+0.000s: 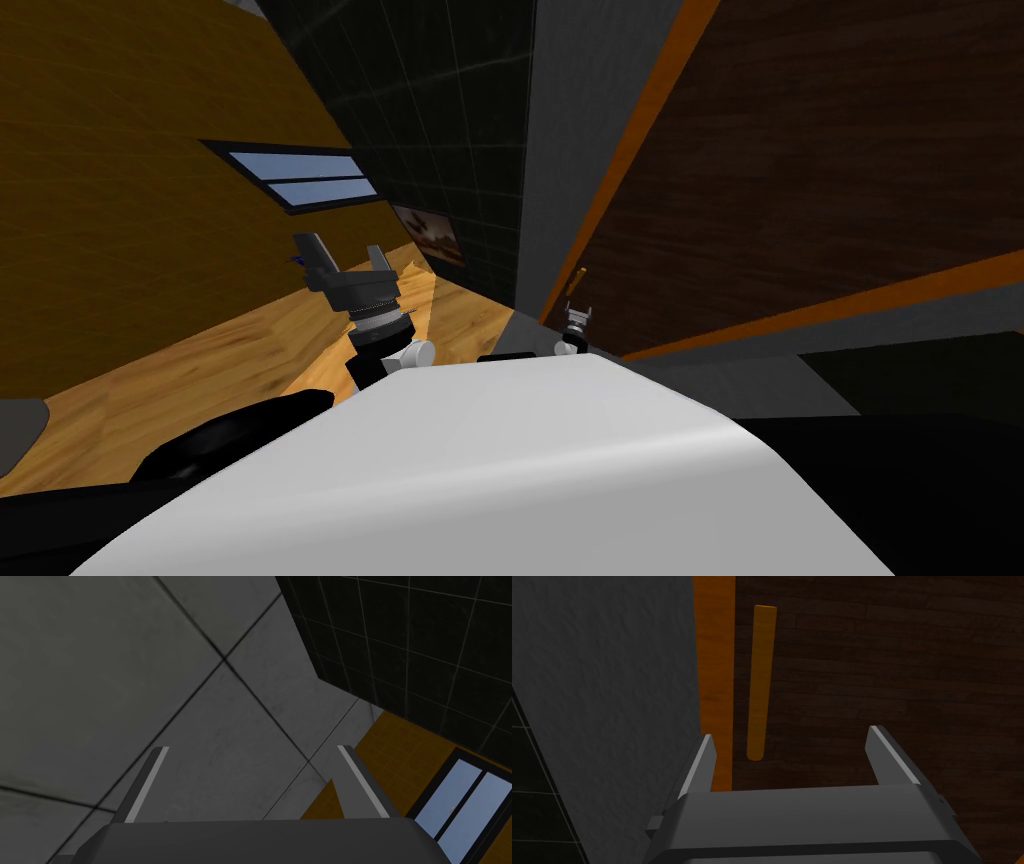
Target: Pull the door open
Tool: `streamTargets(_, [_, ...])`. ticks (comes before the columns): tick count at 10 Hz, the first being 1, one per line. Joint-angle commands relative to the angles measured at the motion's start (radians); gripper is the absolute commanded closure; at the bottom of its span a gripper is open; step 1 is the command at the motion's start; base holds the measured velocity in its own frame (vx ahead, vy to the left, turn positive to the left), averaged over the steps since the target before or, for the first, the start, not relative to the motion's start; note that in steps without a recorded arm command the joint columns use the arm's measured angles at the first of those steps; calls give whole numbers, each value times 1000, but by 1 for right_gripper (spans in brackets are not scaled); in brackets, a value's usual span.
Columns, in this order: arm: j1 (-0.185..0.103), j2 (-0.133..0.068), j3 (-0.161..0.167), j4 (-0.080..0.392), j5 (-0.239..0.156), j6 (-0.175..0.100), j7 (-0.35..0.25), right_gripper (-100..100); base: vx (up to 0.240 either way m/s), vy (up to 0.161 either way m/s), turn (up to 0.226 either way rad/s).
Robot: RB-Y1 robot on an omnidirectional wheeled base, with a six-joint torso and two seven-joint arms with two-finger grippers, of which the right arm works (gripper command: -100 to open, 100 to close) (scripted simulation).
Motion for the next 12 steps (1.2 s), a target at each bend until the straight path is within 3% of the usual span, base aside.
streamTargets(1, [-12, -5, 3, 43, -21, -14, -31, -100, 80, -40, 126])
streamTargets(6, [-48, -12, 13, 173, -110, -47, -127, -100, 113, -82, 157])
streamTargets(9, [-53, -13, 13, 188, -121, -49, -137, -100, 63, -54, 61])
streamTargets(10, [-44, -42, 16, 206, -123, -54, -178, -100, 122, 3, 11])
streamTargets(12, [-36, -65, 18, 219, -123, -57, -209, -100, 168, 2, 6])
